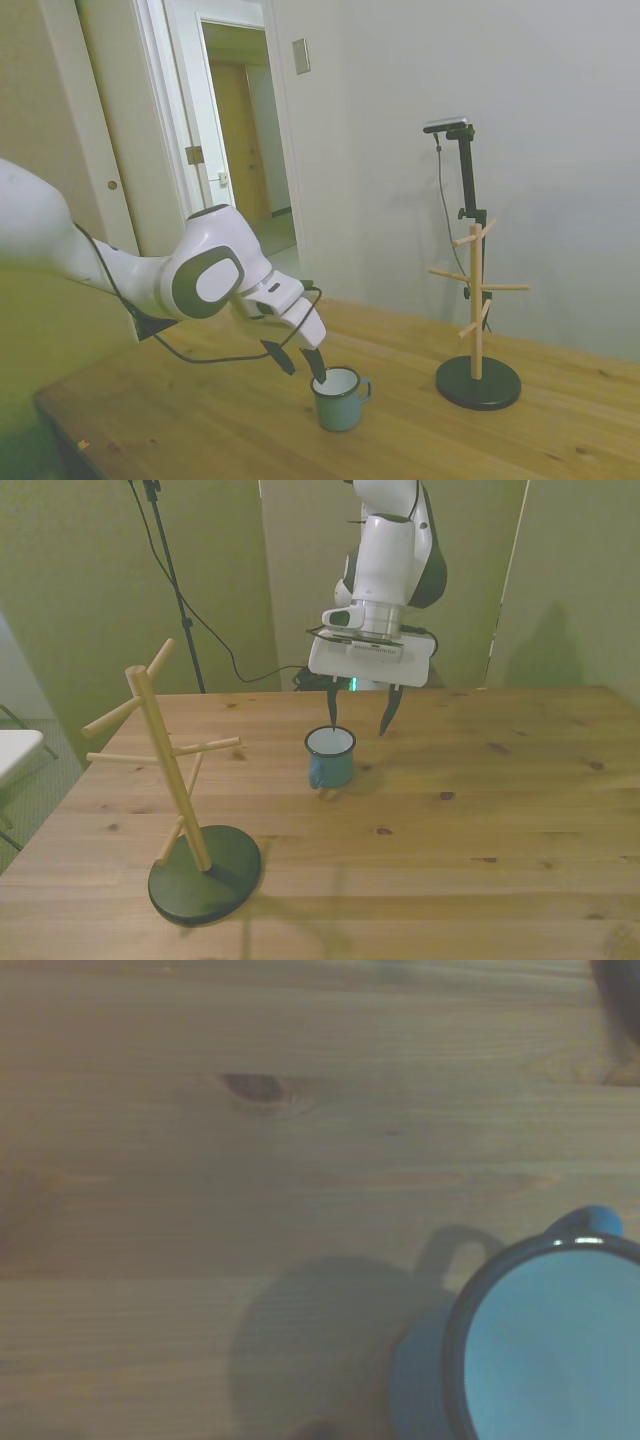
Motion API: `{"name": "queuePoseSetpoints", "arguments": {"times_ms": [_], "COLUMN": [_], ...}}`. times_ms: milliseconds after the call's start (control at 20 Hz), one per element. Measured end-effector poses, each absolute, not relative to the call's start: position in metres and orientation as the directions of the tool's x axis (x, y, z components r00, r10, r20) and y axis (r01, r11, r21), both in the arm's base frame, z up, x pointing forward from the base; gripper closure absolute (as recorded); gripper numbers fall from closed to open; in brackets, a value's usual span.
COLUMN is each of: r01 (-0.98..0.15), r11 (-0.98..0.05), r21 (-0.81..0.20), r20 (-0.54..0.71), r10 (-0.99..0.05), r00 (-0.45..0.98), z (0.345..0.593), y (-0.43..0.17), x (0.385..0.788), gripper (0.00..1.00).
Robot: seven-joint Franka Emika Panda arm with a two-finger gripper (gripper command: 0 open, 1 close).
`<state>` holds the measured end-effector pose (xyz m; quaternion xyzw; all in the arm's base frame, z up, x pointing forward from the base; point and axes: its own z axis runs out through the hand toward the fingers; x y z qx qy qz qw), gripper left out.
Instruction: Unload the mug
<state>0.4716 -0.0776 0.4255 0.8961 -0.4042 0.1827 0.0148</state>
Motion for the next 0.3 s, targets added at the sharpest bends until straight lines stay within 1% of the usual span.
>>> {"name": "queuePoseSetpoints", "arguments": {"times_ms": [150, 300], "r01": [-0.716, -0.708], "r11": [-0.687, -0.698], "r21": [-0.127, -0.106], "r20": [0.335, 0.317], "r10": [-0.709, -0.698], "r00": [0.621, 0.642], "z": [0.432, 0.434], "y": [-0.074, -0.078], "x": [0.45, 0.424], "gripper": [0.0, 0.0]}}
